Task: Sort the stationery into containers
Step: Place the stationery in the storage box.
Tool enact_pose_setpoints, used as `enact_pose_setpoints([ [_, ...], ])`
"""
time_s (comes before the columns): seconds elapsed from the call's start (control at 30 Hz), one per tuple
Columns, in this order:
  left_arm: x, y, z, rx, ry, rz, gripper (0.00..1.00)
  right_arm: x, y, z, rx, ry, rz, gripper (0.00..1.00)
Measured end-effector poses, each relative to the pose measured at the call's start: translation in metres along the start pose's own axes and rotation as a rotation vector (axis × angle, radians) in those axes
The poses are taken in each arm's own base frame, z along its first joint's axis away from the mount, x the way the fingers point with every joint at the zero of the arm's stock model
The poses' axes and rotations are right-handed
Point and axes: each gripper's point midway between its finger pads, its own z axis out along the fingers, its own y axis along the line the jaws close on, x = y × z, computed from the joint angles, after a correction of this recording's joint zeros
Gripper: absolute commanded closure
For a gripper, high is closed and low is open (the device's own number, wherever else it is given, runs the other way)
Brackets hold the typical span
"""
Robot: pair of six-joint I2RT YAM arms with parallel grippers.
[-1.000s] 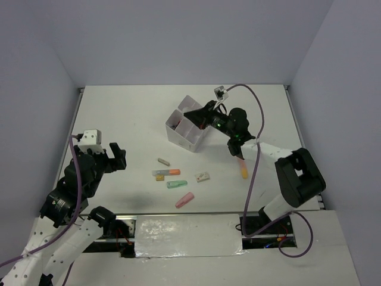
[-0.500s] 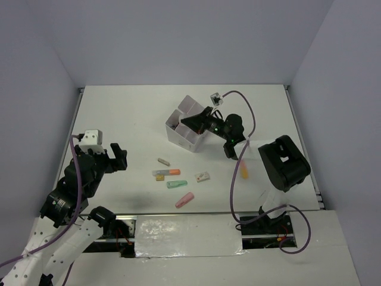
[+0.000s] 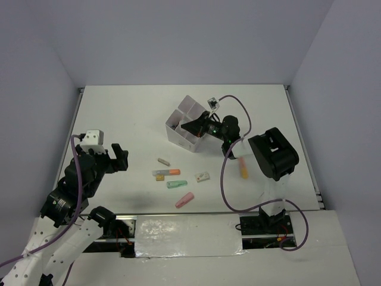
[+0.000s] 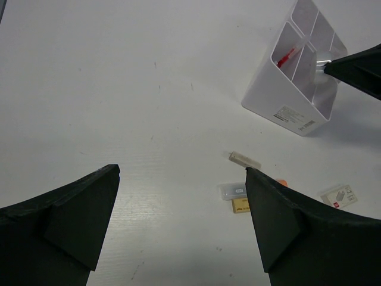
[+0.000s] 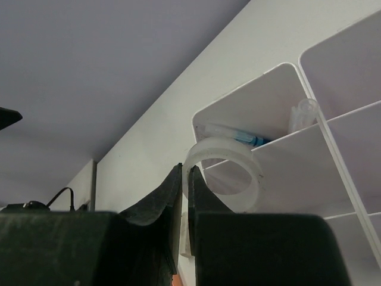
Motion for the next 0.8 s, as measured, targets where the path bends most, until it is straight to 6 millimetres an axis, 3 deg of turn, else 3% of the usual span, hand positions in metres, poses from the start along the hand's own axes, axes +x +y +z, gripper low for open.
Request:
enact_pose_setpoints([
  [0.17, 0.0004, -0.0011, -0.0002, 0.010, 0.002, 0.013, 0.01, 0.0029, -0.0038, 0.0004, -0.010, 0.009, 0.010, 0.86],
  [0.4, 0.0014, -0.0027, -0.0001, 0.022, 0.002, 0.019, 0.01, -0.0012, -0.0032, 0.0025, -0.029, 0.001, 0.009, 0.60],
  [0.8, -0.0013, -0.0049, -0.0003, 0.033, -0.009, 0.015, 0.01, 0.0002, -0.0049, 0.0021, -0.024, 0.006, -0.001, 0.57],
])
